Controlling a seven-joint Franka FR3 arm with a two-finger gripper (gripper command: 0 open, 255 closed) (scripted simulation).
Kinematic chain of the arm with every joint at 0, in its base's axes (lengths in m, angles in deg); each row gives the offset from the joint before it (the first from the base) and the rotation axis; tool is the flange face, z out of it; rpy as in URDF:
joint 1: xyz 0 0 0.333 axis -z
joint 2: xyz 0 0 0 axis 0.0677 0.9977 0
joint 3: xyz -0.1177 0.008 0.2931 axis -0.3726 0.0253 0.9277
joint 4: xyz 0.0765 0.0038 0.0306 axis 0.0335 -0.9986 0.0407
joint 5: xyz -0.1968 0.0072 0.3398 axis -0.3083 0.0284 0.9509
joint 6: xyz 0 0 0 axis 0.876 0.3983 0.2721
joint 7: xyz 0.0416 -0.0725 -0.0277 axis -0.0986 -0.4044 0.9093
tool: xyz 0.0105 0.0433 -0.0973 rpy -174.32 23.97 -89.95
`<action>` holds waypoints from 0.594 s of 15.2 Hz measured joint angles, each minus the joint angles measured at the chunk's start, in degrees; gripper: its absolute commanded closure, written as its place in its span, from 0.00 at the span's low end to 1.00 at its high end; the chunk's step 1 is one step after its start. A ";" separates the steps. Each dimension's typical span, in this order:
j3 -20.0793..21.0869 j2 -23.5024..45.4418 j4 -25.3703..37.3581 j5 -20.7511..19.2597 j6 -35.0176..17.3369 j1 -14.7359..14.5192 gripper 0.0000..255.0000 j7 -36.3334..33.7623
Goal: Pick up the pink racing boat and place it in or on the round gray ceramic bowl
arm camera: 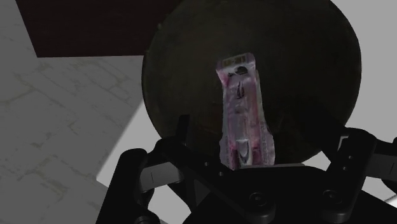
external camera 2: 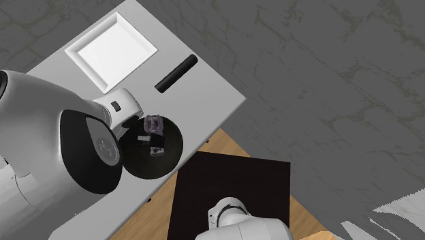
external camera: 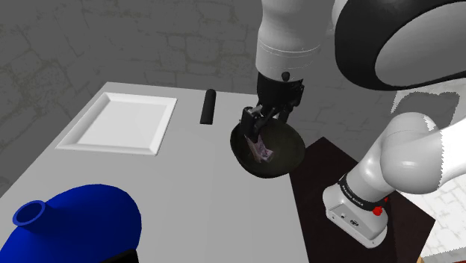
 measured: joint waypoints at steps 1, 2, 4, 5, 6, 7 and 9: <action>-0.23 0.34 2.16 -0.34 1.78 0.23 0.00 -0.06; -0.59 0.31 3.81 -0.57 3.46 0.33 0.00 0.01; -0.54 0.49 5.14 -0.64 4.62 0.37 0.00 -0.26; -0.54 0.49 5.28 -0.65 4.78 0.36 0.00 -0.29; -0.56 0.46 5.34 -0.65 4.88 0.36 0.00 -0.28; -0.57 0.45 5.39 -0.65 4.94 0.35 0.00 -0.29; -0.57 0.45 5.41 -0.65 4.98 0.35 0.00 -0.29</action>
